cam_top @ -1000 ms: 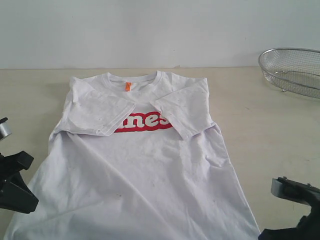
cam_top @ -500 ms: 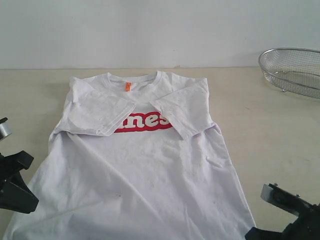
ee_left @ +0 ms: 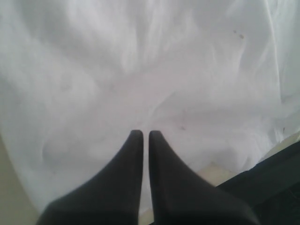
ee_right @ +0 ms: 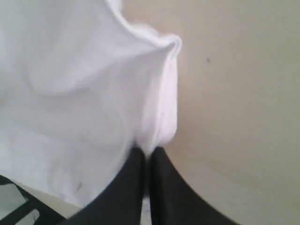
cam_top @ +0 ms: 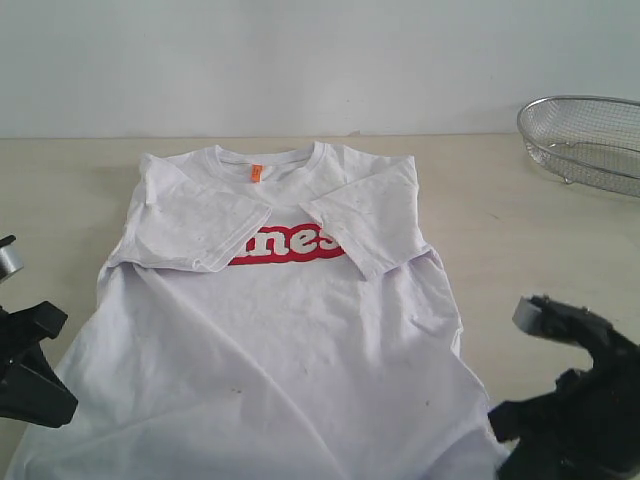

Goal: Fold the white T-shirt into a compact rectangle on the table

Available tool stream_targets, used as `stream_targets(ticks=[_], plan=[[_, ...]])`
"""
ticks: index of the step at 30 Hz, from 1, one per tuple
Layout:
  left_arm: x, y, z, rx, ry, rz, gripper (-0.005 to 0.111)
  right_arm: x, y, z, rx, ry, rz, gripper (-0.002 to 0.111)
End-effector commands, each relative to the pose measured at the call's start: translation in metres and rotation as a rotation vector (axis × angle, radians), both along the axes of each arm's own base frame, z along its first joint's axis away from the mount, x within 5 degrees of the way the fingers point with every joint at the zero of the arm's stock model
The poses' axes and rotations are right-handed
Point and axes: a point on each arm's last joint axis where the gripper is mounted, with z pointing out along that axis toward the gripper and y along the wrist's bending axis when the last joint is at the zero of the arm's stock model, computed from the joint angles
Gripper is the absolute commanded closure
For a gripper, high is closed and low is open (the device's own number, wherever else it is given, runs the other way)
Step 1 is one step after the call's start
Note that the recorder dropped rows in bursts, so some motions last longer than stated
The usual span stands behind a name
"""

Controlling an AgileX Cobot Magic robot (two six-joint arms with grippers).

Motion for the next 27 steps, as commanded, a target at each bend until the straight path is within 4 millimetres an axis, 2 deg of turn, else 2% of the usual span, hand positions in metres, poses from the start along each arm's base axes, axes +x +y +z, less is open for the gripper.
stream_targets(ticks=[1, 5, 12, 16, 18, 20, 21, 22, 23, 24, 25, 27], plan=[[0.0, -0.002, 0.002, -0.005, -0.009, 0.003, 0.102, 0.01, 0.004, 0.035, 0.051, -0.116, 0.033, 0.109], [0.001, -0.003, 0.003, -0.015, -0.011, 0.017, 0.102, 0.018, 0.007, 0.055, 0.077, -0.185, 0.048, 0.109], [0.001, -0.003, 0.003, -0.015, -0.014, 0.02, 0.102, 0.046, 0.006, 0.083, 0.068, -0.326, 0.022, 0.109], [0.001, -0.003, 0.003, -0.019, -0.009, 0.017, 0.102, 0.046, 0.005, 0.087, 0.061, -0.279, 0.019, 0.109], [0.001, -0.003, 0.003, -0.021, -0.009, 0.019, 0.102, 0.038, 0.0, 0.081, -0.027, -0.234, 0.125, 0.105], [0.001, -0.004, 0.003, -0.029, -0.014, 0.021, 0.102, 0.03, -0.009, 0.075, -0.125, -0.123, 0.13, 0.092], [0.002, -0.004, 0.004, -0.035, -0.02, 0.022, 0.102, 0.025, -0.013, 0.072, -0.163, -0.038, 0.082, 0.076], [0.002, -0.004, 0.004, -0.036, -0.022, 0.021, 0.102, 0.022, -0.013, 0.069, -0.166, -0.007, 0.061, 0.067], [0.002, -0.004, 0.004, -0.036, -0.022, 0.021, 0.102, 0.014, -0.013, 0.06, -0.168, 0.036, 0.047, 0.049], [0.002, -0.004, 0.004, -0.036, -0.022, 0.021, 0.102, 0.011, -0.014, 0.055, -0.171, 0.045, 0.047, 0.045], [0.002, -0.004, 0.004, -0.04, -0.022, 0.025, 0.102, 0.004, -0.014, 0.042, -0.175, 0.073, 0.03, 0.042], [0.003, -0.004, 0.004, -0.041, -0.027, 0.028, 0.102, -0.004, -0.012, 0.027, -0.153, 0.115, -0.006, 0.045]])
